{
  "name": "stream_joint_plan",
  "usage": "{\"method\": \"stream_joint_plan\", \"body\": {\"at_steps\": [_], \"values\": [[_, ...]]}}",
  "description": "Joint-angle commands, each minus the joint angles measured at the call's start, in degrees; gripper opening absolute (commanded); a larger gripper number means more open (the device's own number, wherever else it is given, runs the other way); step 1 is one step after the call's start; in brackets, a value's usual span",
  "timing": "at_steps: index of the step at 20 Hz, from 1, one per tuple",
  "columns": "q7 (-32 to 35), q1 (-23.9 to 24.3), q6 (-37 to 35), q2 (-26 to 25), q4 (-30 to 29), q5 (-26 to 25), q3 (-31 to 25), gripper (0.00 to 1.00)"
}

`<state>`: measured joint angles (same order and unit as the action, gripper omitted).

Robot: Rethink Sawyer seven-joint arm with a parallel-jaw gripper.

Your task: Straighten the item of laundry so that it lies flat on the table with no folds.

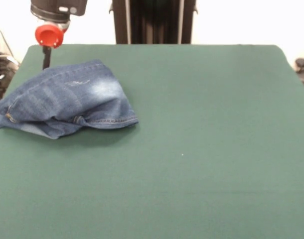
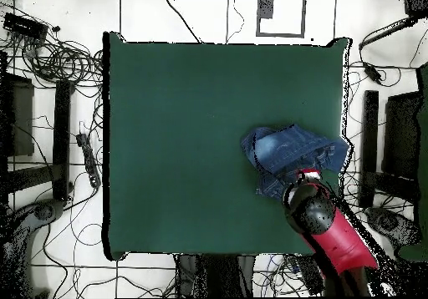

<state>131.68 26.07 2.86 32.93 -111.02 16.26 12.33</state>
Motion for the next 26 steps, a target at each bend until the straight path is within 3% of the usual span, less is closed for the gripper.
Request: {"method": "stream_joint_plan", "body": {"at_steps": [1,16,20,24,26], "values": [[16.29,-0.85,5.51,-2.93,-3.27,3.01,-10.77,1.00],[14.57,-2.24,6.15,-2.72,-0.59,5.28,-9.84,1.00],[15.21,-4.35,12.05,0.22,0.70,5.42,-7.76,1.00],[16.65,2.18,11.60,6.29,-0.64,-0.07,-17.72,1.00],[17.57,3.26,9.98,8.76,-1.60,0.57,-20.71,1.00]]}}
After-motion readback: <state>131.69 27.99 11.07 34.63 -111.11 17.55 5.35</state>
